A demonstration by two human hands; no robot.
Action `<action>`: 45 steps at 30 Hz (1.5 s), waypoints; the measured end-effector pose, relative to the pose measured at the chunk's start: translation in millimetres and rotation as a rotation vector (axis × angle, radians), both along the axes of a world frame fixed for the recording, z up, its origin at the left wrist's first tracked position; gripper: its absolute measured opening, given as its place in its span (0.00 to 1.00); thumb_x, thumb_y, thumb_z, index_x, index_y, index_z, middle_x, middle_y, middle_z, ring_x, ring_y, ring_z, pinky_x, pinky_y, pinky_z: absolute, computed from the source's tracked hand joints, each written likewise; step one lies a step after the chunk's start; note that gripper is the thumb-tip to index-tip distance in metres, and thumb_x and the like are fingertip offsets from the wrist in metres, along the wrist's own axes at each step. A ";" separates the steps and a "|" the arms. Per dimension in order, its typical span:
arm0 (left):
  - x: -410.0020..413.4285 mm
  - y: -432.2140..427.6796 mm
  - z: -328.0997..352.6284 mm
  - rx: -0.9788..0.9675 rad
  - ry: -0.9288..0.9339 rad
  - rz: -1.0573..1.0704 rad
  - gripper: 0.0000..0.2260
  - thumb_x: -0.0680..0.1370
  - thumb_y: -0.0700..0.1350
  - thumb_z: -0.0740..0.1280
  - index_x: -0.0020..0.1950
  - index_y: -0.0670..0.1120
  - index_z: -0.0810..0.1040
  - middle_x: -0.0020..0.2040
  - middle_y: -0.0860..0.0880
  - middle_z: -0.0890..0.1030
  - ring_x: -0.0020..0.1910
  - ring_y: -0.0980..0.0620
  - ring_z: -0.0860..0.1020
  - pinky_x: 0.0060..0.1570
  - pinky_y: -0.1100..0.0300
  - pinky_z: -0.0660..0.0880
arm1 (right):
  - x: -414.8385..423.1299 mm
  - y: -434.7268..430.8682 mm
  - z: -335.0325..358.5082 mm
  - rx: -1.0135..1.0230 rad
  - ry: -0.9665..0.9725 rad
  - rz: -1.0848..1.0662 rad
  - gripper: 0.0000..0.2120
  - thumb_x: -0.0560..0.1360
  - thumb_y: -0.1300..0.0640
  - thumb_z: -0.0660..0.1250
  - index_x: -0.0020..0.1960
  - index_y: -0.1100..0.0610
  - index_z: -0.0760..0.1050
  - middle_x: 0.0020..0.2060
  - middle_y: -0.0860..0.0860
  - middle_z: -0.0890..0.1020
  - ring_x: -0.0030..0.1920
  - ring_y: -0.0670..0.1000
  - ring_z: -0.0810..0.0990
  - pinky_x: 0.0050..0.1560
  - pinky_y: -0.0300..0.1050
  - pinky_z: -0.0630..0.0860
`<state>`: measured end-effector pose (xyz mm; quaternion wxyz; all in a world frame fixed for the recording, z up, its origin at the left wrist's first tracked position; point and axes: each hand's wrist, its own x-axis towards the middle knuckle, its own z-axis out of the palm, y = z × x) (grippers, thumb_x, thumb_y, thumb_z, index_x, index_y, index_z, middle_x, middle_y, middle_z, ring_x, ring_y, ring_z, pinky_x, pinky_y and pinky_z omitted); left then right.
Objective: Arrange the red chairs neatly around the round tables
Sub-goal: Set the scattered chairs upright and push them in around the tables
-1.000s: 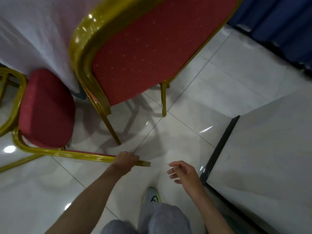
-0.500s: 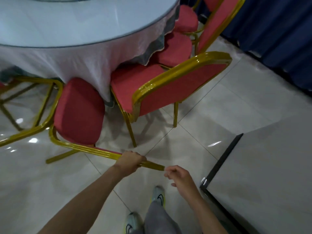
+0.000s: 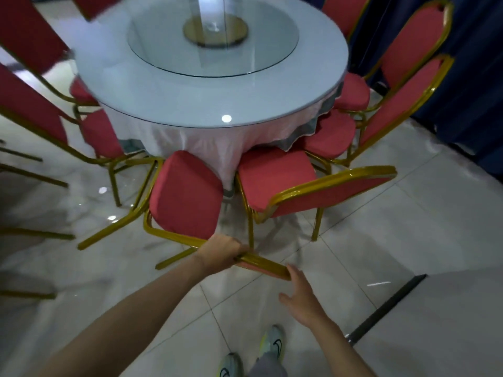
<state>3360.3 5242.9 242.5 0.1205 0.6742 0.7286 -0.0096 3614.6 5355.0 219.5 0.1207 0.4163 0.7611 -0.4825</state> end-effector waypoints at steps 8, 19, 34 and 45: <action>-52.1 -64.1 37.6 0.011 -0.030 0.144 0.03 0.78 0.51 0.70 0.50 0.55 0.78 0.41 0.56 0.82 0.40 0.54 0.81 0.37 0.57 0.78 | -56.8 11.6 3.0 0.152 -0.022 0.303 0.12 0.77 0.61 0.68 0.48 0.45 0.72 0.46 0.45 0.79 0.46 0.46 0.78 0.48 0.44 0.77; -95.0 -123.0 86.0 -0.041 -0.056 0.416 0.07 0.76 0.50 0.73 0.54 0.60 0.81 0.48 0.61 0.82 0.54 0.60 0.80 0.66 0.53 0.69 | -121.7 -21.4 44.1 -0.112 0.078 0.480 0.10 0.70 0.52 0.72 0.43 0.53 0.72 0.35 0.45 0.72 0.34 0.44 0.71 0.37 0.37 0.69; -106.6 -123.9 83.8 -0.152 -0.314 0.409 0.23 0.76 0.32 0.61 0.59 0.58 0.80 0.57 0.52 0.80 0.60 0.45 0.75 0.59 0.33 0.71 | -111.8 -50.3 67.5 -0.123 0.111 0.183 0.25 0.64 0.35 0.82 0.46 0.55 0.82 0.35 0.52 0.80 0.39 0.53 0.81 0.43 0.44 0.73; -96.7 -120.9 41.1 -0.164 -0.378 0.419 0.22 0.75 0.41 0.68 0.53 0.71 0.74 0.48 0.62 0.80 0.52 0.52 0.80 0.51 0.31 0.79 | -94.2 -42.2 105.4 -0.062 0.096 0.248 0.19 0.67 0.39 0.80 0.41 0.51 0.79 0.31 0.42 0.75 0.34 0.41 0.75 0.38 0.37 0.68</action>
